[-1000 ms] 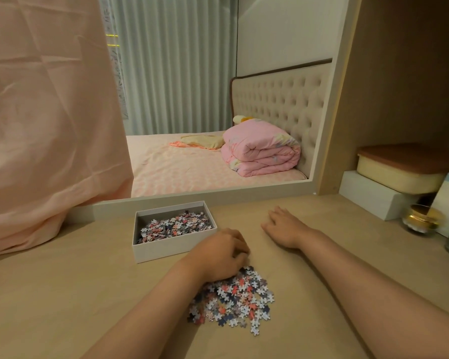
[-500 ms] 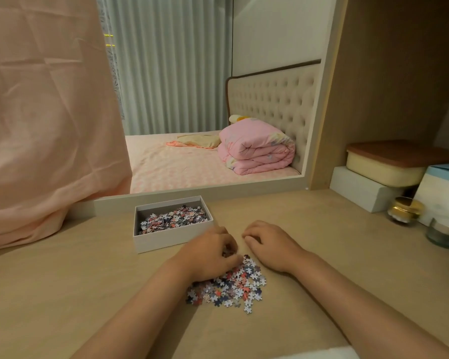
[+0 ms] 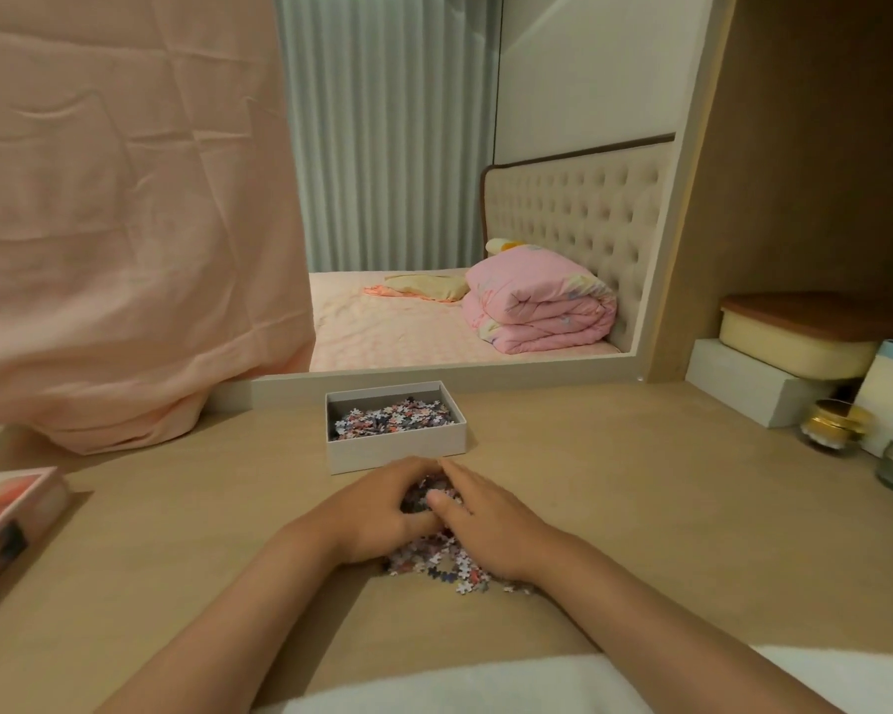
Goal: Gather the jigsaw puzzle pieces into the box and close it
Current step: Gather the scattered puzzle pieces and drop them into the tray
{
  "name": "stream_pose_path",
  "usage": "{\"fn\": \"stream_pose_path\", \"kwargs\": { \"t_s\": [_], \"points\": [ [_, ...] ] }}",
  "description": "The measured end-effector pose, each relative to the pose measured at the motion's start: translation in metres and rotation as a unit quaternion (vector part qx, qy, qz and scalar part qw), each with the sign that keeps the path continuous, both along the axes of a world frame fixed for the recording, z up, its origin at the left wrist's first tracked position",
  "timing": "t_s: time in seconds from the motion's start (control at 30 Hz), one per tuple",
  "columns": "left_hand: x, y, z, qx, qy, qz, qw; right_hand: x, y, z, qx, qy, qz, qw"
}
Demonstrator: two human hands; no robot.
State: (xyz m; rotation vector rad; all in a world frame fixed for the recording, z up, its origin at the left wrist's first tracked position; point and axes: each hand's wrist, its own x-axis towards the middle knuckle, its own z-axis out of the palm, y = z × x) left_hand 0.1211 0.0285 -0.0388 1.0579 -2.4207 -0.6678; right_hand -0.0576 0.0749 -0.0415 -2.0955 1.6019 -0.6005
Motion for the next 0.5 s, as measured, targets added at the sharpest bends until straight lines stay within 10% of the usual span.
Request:
{"fn": "stream_pose_path", "kwargs": {
  "t_s": [0.17,0.3,0.5],
  "points": [
    [0.023,-0.006,0.007,-0.074,0.123,0.108,0.984,0.005,-0.021,0.018,-0.076,-0.079,-0.025,0.994],
    [0.034,-0.024,0.006,-0.22,0.054,0.21,0.951,0.0,-0.046,0.025,-0.16,0.015,-0.028,0.987],
    [0.043,-0.027,-0.006,-0.127,0.019,0.165,0.978,-0.007,-0.053,0.017,-0.157,0.132,-0.009,0.979]
  ]
}}
